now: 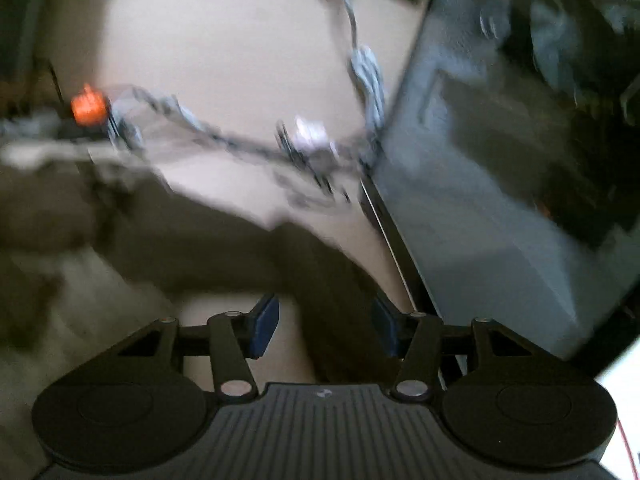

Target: Fold clothes

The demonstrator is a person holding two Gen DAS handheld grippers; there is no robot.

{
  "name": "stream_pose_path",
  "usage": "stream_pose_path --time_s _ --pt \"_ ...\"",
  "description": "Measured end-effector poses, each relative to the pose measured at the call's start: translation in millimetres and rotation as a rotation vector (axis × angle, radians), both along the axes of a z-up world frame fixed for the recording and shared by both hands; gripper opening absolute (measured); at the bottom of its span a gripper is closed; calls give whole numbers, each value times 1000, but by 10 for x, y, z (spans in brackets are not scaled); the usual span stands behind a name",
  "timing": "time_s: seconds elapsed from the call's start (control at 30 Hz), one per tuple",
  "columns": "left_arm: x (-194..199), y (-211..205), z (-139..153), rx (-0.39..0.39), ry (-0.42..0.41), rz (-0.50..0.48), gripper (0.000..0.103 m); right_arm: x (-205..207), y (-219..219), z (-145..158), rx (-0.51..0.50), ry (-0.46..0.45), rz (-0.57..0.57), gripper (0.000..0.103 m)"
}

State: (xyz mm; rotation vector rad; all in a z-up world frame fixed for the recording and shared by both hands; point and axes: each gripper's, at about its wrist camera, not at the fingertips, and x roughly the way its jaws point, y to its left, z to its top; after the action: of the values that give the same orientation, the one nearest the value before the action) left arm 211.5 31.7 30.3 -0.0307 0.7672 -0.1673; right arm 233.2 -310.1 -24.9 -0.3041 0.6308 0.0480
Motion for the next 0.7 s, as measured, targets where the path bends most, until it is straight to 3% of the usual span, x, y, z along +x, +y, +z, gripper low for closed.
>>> stream_pose_path --time_s 0.13,0.17,0.23,0.3,0.47,0.5,0.57,0.63,0.7 --pt "-44 -57 5 12 1 -10 97 148 -61 -185 13 25 -20 47" --pt "-56 -71 6 15 2 -13 97 193 -78 -224 33 37 -1 29" --pt "-78 -99 9 20 2 -18 97 244 -87 -242 41 30 31 18" --pt "-100 -127 12 26 3 -23 97 224 -55 -97 79 1 68 16" --pt "-163 -162 11 32 7 -31 97 -37 376 601 165 -187 267 16" --pt "-175 -157 3 27 10 -31 97 -72 528 720 190 -214 326 16" --pt "-198 -161 -27 20 17 -36 97 -86 878 795 245 -179 464 19" --pt "-225 -187 -53 18 23 -50 97 -97 1231 860 300 -137 602 30" --pt "-254 -230 -75 19 27 -70 97 -194 1366 907 377 -123 683 53"
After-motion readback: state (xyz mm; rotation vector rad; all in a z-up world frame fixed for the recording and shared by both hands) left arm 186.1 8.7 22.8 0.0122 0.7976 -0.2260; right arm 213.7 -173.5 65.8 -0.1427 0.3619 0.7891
